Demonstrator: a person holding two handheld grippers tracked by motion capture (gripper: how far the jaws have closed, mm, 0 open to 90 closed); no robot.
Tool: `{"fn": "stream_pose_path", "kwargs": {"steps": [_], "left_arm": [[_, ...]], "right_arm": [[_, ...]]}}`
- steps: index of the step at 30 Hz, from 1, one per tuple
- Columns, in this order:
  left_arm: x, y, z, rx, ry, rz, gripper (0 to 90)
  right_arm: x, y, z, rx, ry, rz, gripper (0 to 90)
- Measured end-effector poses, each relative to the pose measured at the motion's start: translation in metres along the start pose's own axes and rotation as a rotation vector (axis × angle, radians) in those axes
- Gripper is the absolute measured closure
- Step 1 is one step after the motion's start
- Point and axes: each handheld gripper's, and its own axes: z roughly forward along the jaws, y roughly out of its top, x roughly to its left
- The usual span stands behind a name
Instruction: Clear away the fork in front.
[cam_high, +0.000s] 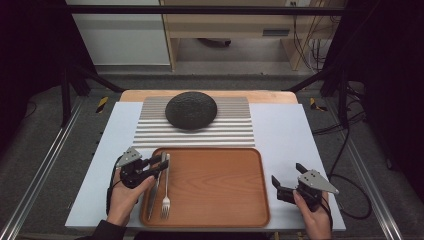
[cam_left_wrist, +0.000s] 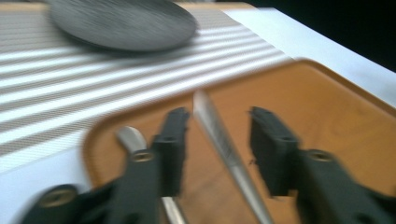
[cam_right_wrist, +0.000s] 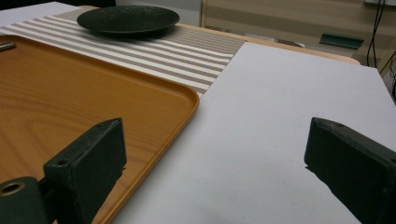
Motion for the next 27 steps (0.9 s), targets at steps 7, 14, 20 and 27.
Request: {"fn": "stream_pose_path", "kwargs": {"steps": [7, 14, 20, 27], "left_arm": [[0.004, -0.003, -0.008, -0.059, 0.088, 0.024, 36.2], [0.003, -0.005, -0.009, -0.065, 0.126, 0.071, 26.7], [0.005, -0.005, -0.013, -0.079, 0.184, 0.106, 23.0], [0.007, -0.005, -0.017, -0.099, 0.220, 0.141, 19.7]], "right_arm": [[0.001, 0.000, 0.001, -0.002, 0.001, -0.006, 5.8], [0.001, 0.000, 0.001, -0.006, 0.002, -0.005, 5.7], [0.002, 0.001, 0.001, -0.007, 0.000, -0.008, 5.4], [0.002, 0.001, 0.000, -0.009, -0.001, -0.004, 4.5]]}}
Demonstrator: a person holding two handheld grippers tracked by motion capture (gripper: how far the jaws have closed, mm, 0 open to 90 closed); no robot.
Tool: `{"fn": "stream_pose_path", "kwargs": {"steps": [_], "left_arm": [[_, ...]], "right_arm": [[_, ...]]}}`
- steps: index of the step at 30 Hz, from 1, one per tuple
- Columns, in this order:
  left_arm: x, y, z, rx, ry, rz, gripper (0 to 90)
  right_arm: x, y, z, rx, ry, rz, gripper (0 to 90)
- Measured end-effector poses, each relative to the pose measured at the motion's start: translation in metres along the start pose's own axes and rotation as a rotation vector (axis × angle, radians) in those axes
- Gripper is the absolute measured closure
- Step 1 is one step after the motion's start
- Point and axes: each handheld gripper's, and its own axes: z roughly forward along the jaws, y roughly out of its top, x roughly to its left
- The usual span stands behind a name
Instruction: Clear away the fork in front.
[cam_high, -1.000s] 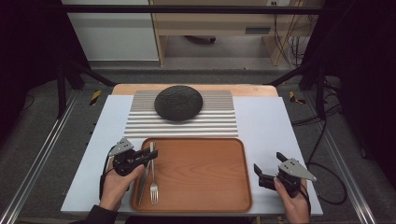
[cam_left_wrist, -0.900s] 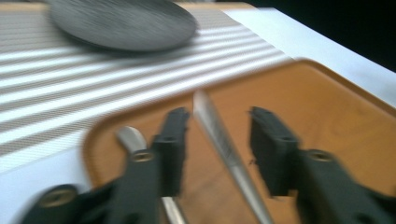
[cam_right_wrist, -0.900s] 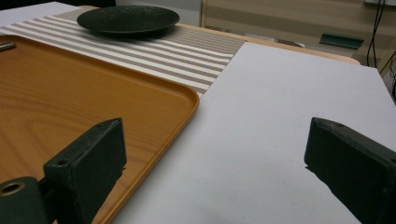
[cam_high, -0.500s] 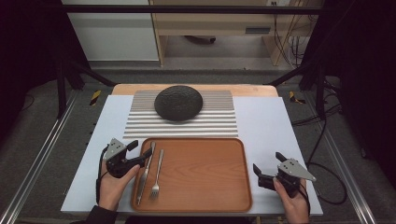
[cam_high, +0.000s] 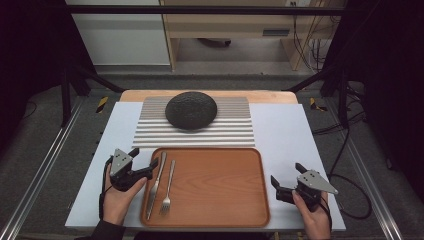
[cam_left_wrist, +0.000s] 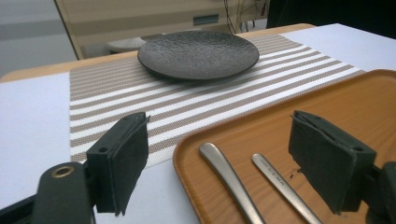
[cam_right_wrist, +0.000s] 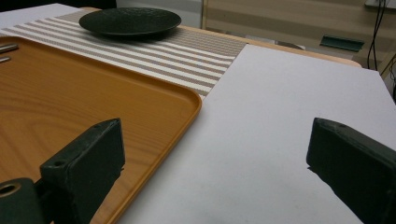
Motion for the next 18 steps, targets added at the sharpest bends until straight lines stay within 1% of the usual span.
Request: {"fn": "stream_pose_path", "kwargs": {"steps": [8, 10, 14, 18], "left_arm": [[0.0044, 0.0007, -0.0043, -0.034, 0.023, 0.001, 16.9], [0.0053, 0.0006, -0.0047, -0.042, 0.021, 0.004, 15.5], [0.0070, 0.0000, -0.0047, -0.046, 0.017, 0.007, 12.1], [0.0096, -0.0005, -0.0062, -0.064, 0.002, 0.010, 9.7]], "right_arm": [[0.0003, 0.0002, -0.0002, -0.001, -0.010, -0.002, 4.3], [0.0001, 0.0002, -0.0001, -0.002, -0.025, -0.007, 4.2], [-0.0009, 0.0004, -0.0009, -0.008, -0.028, -0.005, 4.0], [-0.0005, 0.0006, -0.0008, -0.010, -0.032, -0.006, 4.0]]}}
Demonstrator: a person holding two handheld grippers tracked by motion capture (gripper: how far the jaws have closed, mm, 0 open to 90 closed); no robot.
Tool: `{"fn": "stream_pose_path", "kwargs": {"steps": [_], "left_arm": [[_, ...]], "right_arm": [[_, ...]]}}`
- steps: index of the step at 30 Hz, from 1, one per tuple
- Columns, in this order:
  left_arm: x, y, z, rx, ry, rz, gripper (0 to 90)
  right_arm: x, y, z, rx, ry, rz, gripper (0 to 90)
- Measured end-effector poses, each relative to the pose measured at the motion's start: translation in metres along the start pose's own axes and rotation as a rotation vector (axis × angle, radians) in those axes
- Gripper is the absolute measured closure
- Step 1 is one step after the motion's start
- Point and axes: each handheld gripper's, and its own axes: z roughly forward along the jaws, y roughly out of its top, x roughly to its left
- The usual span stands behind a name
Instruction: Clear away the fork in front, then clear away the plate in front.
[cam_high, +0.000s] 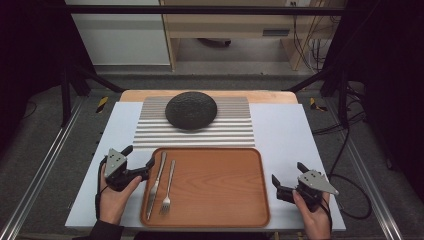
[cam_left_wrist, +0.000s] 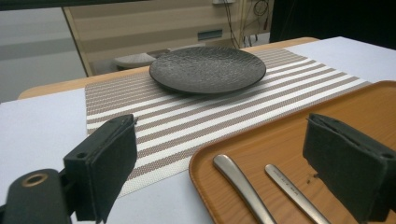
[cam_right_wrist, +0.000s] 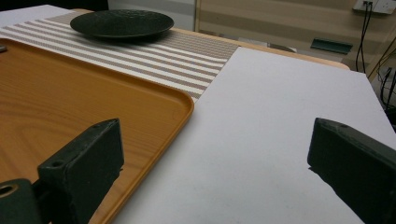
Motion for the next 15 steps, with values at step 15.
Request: {"fn": "stream_pose_path", "kwargs": {"steps": [15], "left_arm": [[0.0016, -0.0003, -0.0036, -0.044, -0.051, 0.020, 6.3]], "right_arm": [[0.0004, -0.0003, -0.0011, -0.040, -0.021, 0.013, 4.6]]}}
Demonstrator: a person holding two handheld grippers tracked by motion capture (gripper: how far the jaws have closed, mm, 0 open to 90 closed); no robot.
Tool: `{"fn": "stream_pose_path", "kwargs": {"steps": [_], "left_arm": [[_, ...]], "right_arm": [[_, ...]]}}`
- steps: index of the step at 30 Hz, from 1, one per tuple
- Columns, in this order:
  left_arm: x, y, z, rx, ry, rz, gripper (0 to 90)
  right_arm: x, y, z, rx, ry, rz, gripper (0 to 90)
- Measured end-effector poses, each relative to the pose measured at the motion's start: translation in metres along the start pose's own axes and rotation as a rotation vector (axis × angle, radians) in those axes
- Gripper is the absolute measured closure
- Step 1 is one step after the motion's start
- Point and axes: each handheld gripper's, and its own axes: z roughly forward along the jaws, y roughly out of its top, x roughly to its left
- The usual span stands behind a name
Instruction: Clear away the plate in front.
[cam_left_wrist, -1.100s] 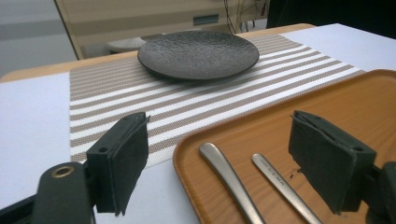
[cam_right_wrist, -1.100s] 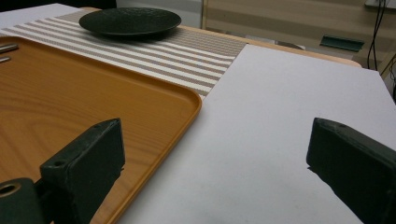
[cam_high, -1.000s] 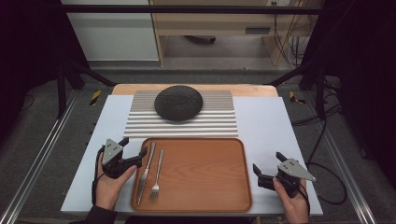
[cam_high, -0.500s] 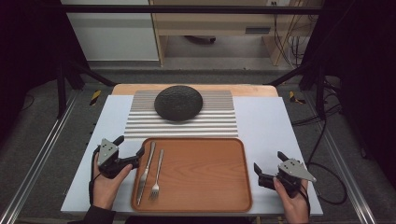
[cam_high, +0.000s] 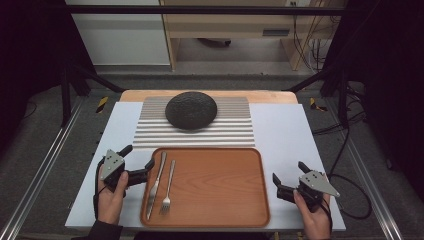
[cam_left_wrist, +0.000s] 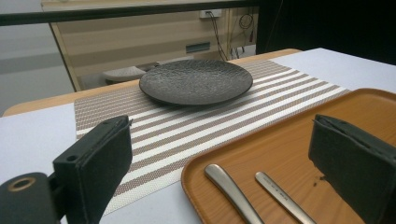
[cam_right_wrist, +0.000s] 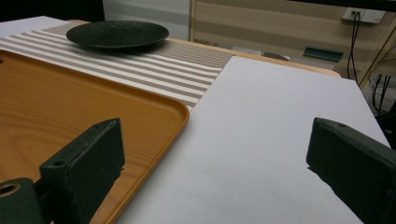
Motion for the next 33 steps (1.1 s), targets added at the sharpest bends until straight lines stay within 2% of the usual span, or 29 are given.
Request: {"fn": "stream_pose_path", "kwargs": {"steps": [6, 9, 13, 20, 26, 31, 33], "left_arm": [[-0.001, 0.003, 0.002, -0.006, -0.017, 0.026, 6.3], [0.000, 0.010, 0.007, -0.005, -0.038, 0.073, 5.8], [0.002, 0.020, 0.017, -0.003, -0.110, 0.102, 5.5], [0.010, 0.043, 0.045, 0.032, -0.149, 0.153, 5.8], [0.011, 0.065, 0.072, 0.072, -0.154, 0.265, 6.4], [0.009, 0.082, 0.088, 0.113, -0.196, 0.315, 6.4], [0.010, 0.089, 0.093, 0.145, -0.198, 0.351, 6.4]], "right_arm": [[0.004, 0.002, 0.000, -0.003, 0.017, 0.007, 5.9], [0.004, 0.004, 0.001, 0.003, 0.038, 0.002, 6.1], [0.001, 0.003, -0.001, 0.016, 0.061, -0.001, 6.1], [-0.005, 0.001, -0.002, 0.016, 0.046, 0.031, 6.1], [-0.004, 0.003, -0.001, 0.032, 0.050, 0.035, 7.4], [-0.001, 0.003, -0.004, 0.031, 0.030, 0.029, 9.1], [-0.002, 0.003, -0.005, 0.034, 0.027, 0.040, 9.1]]}}
